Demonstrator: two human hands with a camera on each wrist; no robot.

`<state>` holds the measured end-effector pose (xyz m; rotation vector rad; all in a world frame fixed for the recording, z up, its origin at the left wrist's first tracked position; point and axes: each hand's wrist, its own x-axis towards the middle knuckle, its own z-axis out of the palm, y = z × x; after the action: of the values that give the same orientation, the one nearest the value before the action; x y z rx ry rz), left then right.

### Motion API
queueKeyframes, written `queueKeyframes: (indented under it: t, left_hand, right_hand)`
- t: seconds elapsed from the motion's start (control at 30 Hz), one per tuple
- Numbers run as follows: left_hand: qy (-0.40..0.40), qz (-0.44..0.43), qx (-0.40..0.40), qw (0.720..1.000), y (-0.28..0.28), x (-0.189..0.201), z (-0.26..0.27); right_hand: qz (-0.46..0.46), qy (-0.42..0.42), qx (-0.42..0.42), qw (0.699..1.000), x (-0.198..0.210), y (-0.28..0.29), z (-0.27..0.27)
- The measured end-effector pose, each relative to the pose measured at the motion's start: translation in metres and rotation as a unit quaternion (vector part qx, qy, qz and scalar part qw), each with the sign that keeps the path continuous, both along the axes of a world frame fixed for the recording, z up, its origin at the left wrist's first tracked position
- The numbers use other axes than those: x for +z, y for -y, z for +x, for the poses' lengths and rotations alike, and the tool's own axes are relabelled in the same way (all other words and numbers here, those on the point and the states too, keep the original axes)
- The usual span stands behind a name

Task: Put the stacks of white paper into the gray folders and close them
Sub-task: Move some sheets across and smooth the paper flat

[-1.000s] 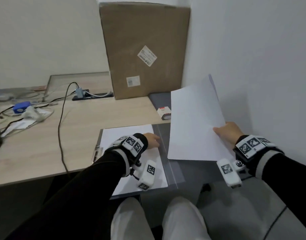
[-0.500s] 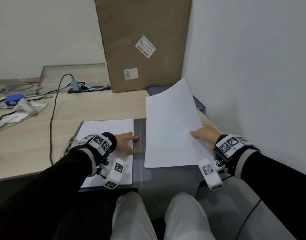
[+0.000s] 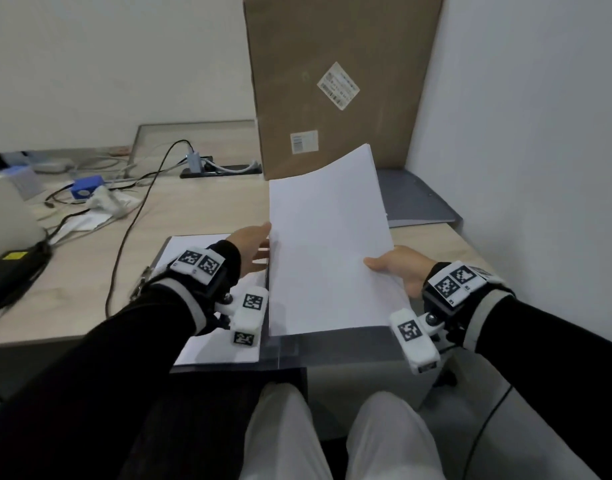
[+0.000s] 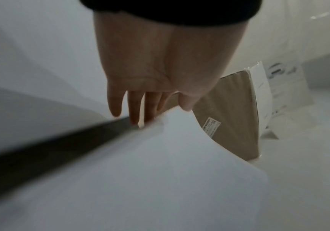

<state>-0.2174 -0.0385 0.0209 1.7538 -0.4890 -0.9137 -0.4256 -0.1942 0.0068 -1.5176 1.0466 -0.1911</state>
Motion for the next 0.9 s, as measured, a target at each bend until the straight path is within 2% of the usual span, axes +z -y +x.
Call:
queueKeyframes:
  t: [0.07, 0.1, 0.2, 0.23, 0.27, 0.3, 0.33, 0.37, 0.43, 0.5, 0.63, 0.7, 0.9]
  left_hand:
    - [-0.030, -0.020, 0.034, 0.999, 0.009, 0.000, -0.008]
    - [-0.010, -0.010, 0.035, 0.999, 0.013, -0.002, -0.010]
    - [0.096, 0.107, 0.032, 0.989, 0.020, -0.023, -0.012]
    - [0.141, 0.158, 0.002, 0.977, 0.021, -0.026, -0.018]
    - [0.205, 0.212, -0.042, 0.954, 0.020, -0.026, -0.024]
    - [0.276, 0.272, -0.102, 0.916, 0.017, -0.021, -0.036]
    - [0.366, 0.325, -0.163, 0.856, 0.015, -0.021, -0.044]
    - [0.420, 0.379, -0.214, 0.797, 0.013, -0.021, -0.048]
    - [0.480, 0.423, -0.268, 0.721, 0.014, -0.029, -0.050]
    - [0.493, 0.429, -0.291, 0.699, 0.015, -0.030, -0.050]
    - [0.526, 0.446, -0.345, 0.637, 0.022, -0.025, -0.046]
    - [0.526, 0.459, -0.353, 0.623, 0.026, -0.022, -0.044]
    - [0.519, 0.461, -0.340, 0.634, 0.034, -0.018, -0.040]
  right_hand:
    - [0.031, 0.012, 0.017, 0.999, 0.000, -0.006, -0.002]
    - [0.045, 0.013, 0.032, 0.998, -0.001, -0.005, -0.003]
    - [0.077, -0.020, 0.089, 0.993, -0.008, -0.004, -0.013]
    - [0.089, -0.023, 0.102, 0.990, -0.010, -0.001, -0.017]
    - [0.098, -0.028, 0.117, 0.988, -0.011, 0.001, -0.023]
    - [0.096, -0.038, 0.126, 0.987, -0.012, 0.005, -0.029]
    - [0.084, -0.057, 0.124, 0.987, -0.012, 0.009, -0.033]
    - [0.065, -0.071, 0.112, 0.989, -0.013, 0.011, -0.037]
    - [0.030, -0.084, 0.069, 0.994, -0.014, 0.016, -0.043]
    - [0.004, -0.100, 0.025, 0.995, -0.015, 0.019, -0.046]
    - [-0.021, -0.106, -0.017, 0.994, -0.014, 0.020, -0.041]
    - [-0.032, -0.100, -0.029, 0.994, -0.011, 0.021, -0.037]
    - [-0.037, -0.098, -0.027, 0.994, -0.005, 0.027, -0.029]
